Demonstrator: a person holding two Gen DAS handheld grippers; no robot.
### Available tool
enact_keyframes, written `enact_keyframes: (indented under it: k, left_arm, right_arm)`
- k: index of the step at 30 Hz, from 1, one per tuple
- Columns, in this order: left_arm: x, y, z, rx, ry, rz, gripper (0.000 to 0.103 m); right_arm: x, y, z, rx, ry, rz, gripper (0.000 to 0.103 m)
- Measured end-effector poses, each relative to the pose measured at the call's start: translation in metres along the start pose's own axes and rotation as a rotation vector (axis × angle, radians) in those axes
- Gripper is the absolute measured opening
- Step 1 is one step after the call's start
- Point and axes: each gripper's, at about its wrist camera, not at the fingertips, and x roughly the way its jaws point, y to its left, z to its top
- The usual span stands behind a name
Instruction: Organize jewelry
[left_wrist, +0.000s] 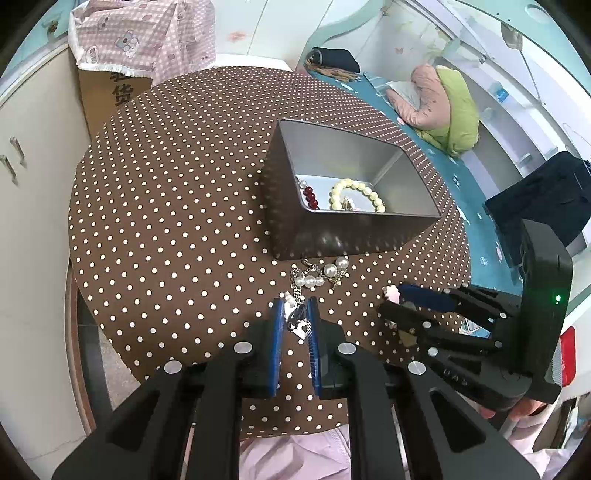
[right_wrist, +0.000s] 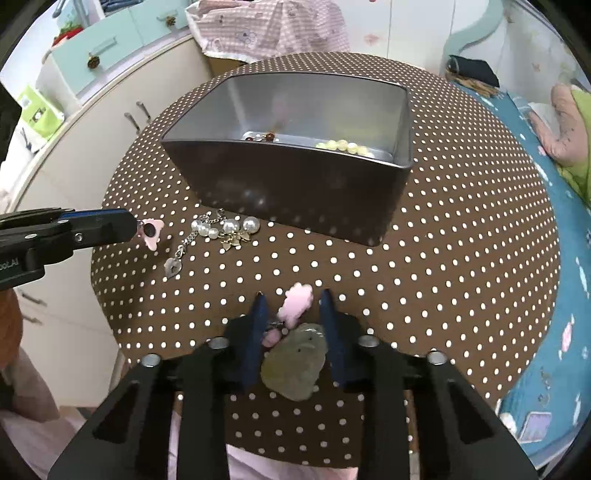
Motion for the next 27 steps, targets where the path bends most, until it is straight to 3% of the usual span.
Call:
enact_keyframes:
  k: [1,16,27]
  left_arm:
    - [-0.001,0.0,0.0,0.001,-0.004,-0.004,0.011]
    - [-0.012,-0.003,0.006,0.011,-0.048,-0.014,0.011]
    - [-0.026,-0.019,0.03,0.063,-0.098,-0.009,0.011]
  right_arm:
    - [0.0,0.0,0.0,0.004,0.003,0.007,0.015]
    - [-0.02,-0.007,0.014,0.045,-0.049,0.043,0.014]
    - [-0.059,-0.018,0.042,0.068,-0.176,0.081,0.014]
